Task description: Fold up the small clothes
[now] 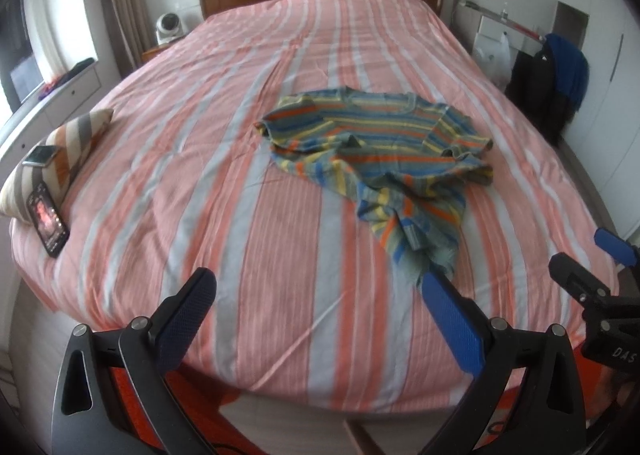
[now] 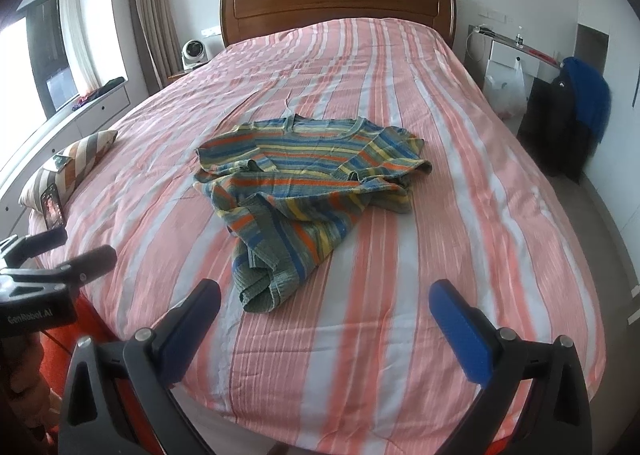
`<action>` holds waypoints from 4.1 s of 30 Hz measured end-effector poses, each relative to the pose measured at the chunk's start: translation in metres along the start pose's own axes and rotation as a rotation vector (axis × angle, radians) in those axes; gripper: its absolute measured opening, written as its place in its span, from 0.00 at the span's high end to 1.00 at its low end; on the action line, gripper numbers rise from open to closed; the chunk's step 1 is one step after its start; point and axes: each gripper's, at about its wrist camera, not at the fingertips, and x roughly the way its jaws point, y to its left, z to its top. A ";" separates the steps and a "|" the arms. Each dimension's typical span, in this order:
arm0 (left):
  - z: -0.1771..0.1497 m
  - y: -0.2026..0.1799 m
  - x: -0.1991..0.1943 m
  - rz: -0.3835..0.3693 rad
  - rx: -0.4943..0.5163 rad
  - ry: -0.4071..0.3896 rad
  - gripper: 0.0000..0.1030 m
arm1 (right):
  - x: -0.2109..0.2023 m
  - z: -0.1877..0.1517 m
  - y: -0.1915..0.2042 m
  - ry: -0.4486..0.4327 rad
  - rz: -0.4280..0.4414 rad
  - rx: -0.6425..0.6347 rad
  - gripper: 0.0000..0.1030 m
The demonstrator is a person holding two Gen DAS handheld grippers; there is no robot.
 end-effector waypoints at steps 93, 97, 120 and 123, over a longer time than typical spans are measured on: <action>-0.012 0.008 0.017 0.014 -0.031 0.074 0.00 | 0.022 -0.011 0.002 0.062 0.023 0.001 0.00; -0.012 0.007 0.017 0.016 -0.030 0.074 0.00 | 0.022 -0.011 0.002 0.061 0.021 0.000 0.00; -0.016 0.027 0.026 0.014 -0.046 0.093 0.00 | 0.024 -0.012 -0.001 0.061 0.023 -0.001 0.00; -0.018 0.059 0.043 -0.009 -0.116 0.141 0.00 | 0.023 -0.012 -0.017 0.037 0.010 0.028 0.00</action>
